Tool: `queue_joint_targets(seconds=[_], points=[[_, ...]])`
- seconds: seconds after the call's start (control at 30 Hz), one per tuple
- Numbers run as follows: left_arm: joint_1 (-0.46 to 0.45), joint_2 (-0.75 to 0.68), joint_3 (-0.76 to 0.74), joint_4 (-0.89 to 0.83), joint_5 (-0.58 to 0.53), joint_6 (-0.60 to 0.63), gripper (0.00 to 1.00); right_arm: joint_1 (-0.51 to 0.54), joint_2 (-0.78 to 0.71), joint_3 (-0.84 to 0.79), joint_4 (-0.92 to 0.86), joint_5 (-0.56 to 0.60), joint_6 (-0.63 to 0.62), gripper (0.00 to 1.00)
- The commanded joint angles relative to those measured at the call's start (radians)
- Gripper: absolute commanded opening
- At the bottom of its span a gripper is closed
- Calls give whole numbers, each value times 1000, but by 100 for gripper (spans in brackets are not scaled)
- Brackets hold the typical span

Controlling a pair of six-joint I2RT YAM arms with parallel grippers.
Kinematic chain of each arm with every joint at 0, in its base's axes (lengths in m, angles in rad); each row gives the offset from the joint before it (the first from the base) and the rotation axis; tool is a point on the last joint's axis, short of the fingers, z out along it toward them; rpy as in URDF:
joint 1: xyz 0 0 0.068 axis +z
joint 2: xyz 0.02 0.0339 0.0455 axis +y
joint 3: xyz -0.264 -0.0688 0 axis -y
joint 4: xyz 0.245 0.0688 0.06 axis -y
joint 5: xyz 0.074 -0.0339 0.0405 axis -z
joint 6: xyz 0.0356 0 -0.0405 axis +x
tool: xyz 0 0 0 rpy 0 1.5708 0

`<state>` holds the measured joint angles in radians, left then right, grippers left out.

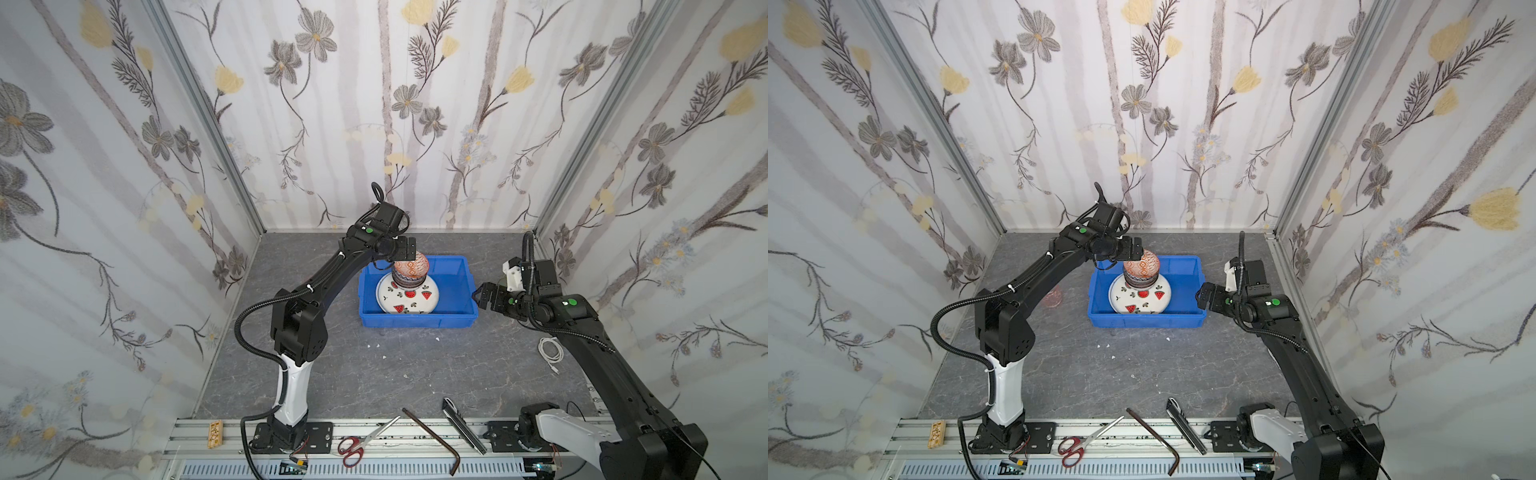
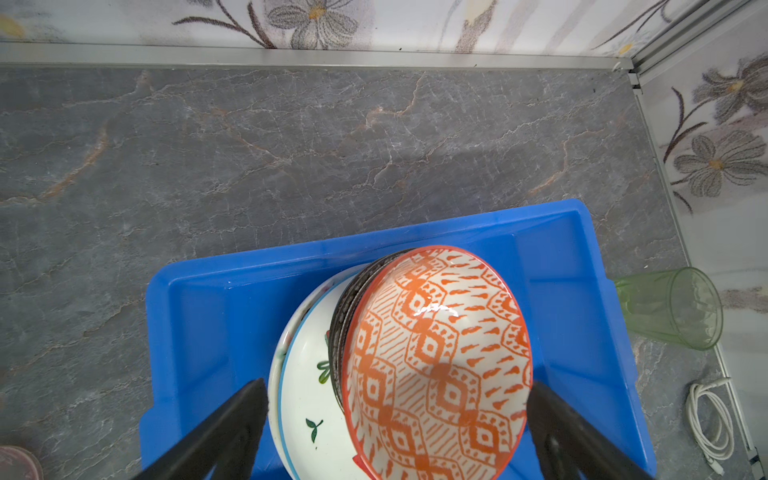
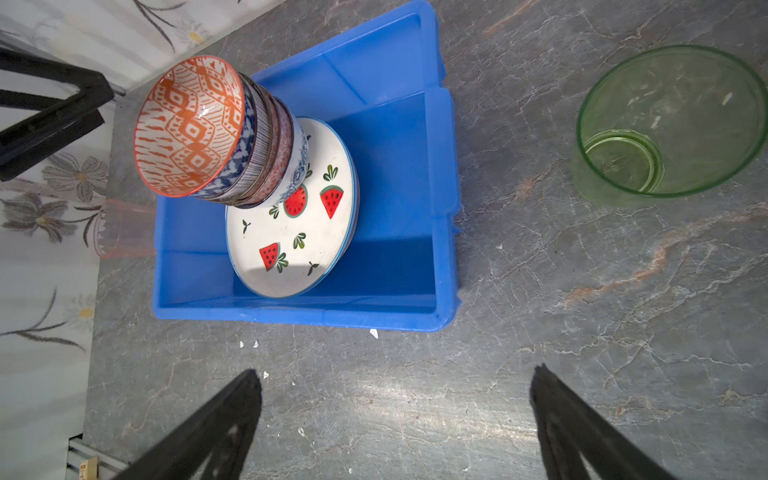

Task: Place the mixed dishes into the plastic bin
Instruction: 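Open the left gripper and draw back while right gripper reaches the green cup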

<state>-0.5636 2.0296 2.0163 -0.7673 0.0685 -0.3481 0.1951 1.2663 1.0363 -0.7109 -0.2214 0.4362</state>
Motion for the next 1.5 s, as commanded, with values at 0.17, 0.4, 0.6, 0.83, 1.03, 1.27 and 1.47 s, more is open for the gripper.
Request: queue_joint_targets(seconds=[0.17, 0.4, 0.6, 0.83, 1.03, 1.27, 1.47], points=[[1, -70, 9, -9, 6, -45, 100, -43, 20, 29, 10, 27, -33, 100], [7, -136, -20, -7, -17, -61, 100, -133, 70, 94, -14, 25, -69, 99], [8, -205, -73, -6, -63, -61, 100, -213, 125, 137, -33, 38, -86, 99], [23, -287, -157, 0, -90, -68, 100, -271, 202, 178, -45, 53, -118, 97], [40, -359, -222, 21, -116, -67, 100, -297, 269, 198, -46, 80, -147, 95], [83, -449, -348, 54, -89, -83, 100, -337, 322, 213, -34, 80, -163, 92], [140, -533, -457, 89, -58, -104, 100, -369, 421, 245, -32, 92, -184, 89]])
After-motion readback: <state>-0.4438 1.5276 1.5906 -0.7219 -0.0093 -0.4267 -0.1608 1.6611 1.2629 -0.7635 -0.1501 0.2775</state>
